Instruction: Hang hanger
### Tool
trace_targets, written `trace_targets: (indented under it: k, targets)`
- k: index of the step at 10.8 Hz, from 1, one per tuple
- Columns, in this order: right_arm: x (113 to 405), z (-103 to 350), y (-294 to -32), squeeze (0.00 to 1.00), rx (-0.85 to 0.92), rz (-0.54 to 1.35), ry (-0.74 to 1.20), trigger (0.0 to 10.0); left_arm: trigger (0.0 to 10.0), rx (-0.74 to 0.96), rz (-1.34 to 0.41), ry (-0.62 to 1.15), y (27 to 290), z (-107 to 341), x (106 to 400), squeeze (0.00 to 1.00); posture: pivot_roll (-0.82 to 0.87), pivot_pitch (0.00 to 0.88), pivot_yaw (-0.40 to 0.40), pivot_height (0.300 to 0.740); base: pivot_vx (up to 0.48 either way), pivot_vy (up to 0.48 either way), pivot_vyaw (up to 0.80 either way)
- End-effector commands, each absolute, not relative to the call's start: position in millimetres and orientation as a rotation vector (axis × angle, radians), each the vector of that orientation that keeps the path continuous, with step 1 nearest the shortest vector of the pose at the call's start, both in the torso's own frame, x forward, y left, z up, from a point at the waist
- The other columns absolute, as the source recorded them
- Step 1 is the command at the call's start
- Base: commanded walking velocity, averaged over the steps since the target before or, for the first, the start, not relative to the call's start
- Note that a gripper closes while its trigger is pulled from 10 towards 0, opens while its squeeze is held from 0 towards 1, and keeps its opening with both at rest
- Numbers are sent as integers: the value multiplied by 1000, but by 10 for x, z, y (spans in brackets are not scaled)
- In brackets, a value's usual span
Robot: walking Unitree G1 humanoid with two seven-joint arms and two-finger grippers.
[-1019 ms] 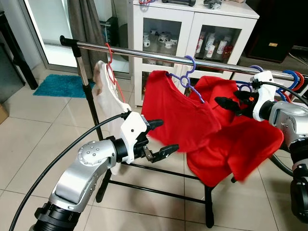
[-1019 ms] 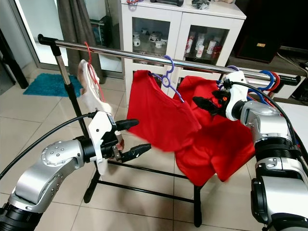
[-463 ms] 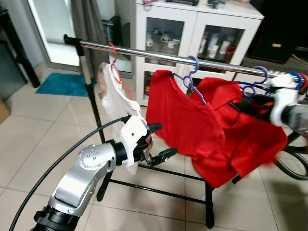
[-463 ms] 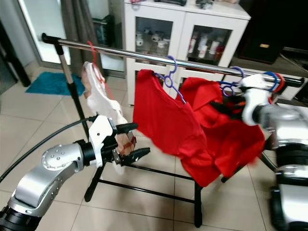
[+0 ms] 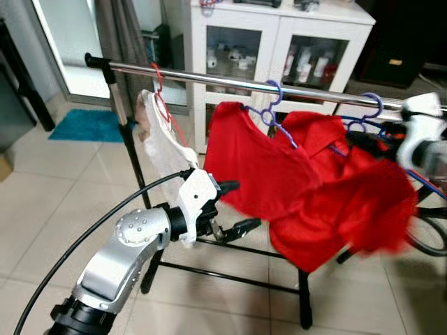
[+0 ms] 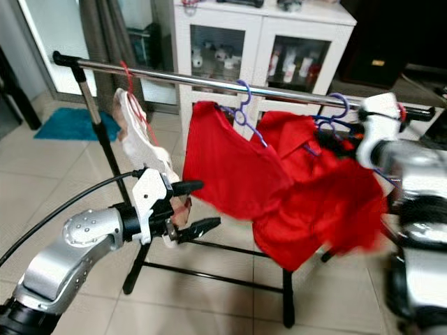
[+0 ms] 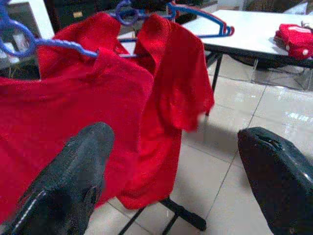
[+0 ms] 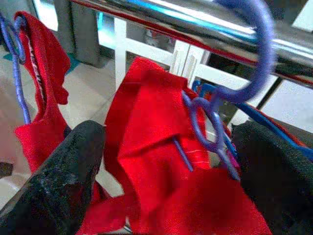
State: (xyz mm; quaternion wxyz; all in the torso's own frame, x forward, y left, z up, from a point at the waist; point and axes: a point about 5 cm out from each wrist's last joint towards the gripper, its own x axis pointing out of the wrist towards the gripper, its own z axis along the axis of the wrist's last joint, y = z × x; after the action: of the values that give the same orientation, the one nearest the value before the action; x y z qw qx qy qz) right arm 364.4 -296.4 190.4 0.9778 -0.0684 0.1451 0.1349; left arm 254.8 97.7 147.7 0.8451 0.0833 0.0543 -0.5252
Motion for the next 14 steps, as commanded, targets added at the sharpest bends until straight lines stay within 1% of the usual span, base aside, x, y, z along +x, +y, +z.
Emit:
trace_targets:
  k: [1, 2, 5, 6, 8, 9, 11, 12, 13, 14]
  targets:
    - [3684, 1946, -2970, 1000, -161, 235, 267, 10000, 10000, 194, -1126, 112, 995, 1528, 2523, 902, 74, 0, -7, 740, 0, 0, 0]
    - [3717, 1955, -2994, 1000, -165, 173, 246, 10000, 10000, 205, -1132, 134, 1057, 1535, 2484, 906, 93, 0, 3, 740, 0, 0, 0]
    - [3691, 2015, -3120, 1000, -158, 142, 221, 10000, 10000, 222, -1143, 164, 1138, 1567, 2446, 910, 132, 39, 29, 740, 0, 0, 0]
    - [3676, 1968, -3140, 0, -135, 139, 241, 10000, 10000, 229, -1154, 181, 1157, 1571, 2436, 910, 134, 46, 44, 740, 0, 0, 0]
    - [3685, 1876, -3085, 0, -126, 154, 293, 10000, 10000, 234, -1169, 188, 1149, 1581, 2455, 910, 133, 48, 59, 740, 0, 0, 0]
    - [3720, 1874, -2997, 0, -94, 193, 289, 10000, 10000, 234, -1176, 182, 1123, 1595, 2476, 910, 133, 44, 59, 740, 0, 0, 0]
    - [3756, 1947, -2919, 0, -76, 265, 259, 10000, 10000, 232, -1176, 175, 1111, 1608, 2482, 914, 131, 37, 50, 740, 0, 0, 0]
    - [3759, 1969, -2883, 0, -93, 321, 261, 8902, 10000, 230, -1174, 173, 1111, 1605, 2477, 914, 131, 37, 50, 740, 0, 0, 0]
    - [3753, 1967, -2861, 0, -96, 362, 276, 6549, 10000, 228, -1172, 172, 1103, 1599, 2477, 914, 124, 30, 42, 740, 0, 0, 0]
    - [3752, 1959, -2843, 0, -109, 386, 293, 5725, 10000, 225, -1170, 168, 1092, 1600, 2480, 910, 124, 30, 42, 740, 0, 0, 0]
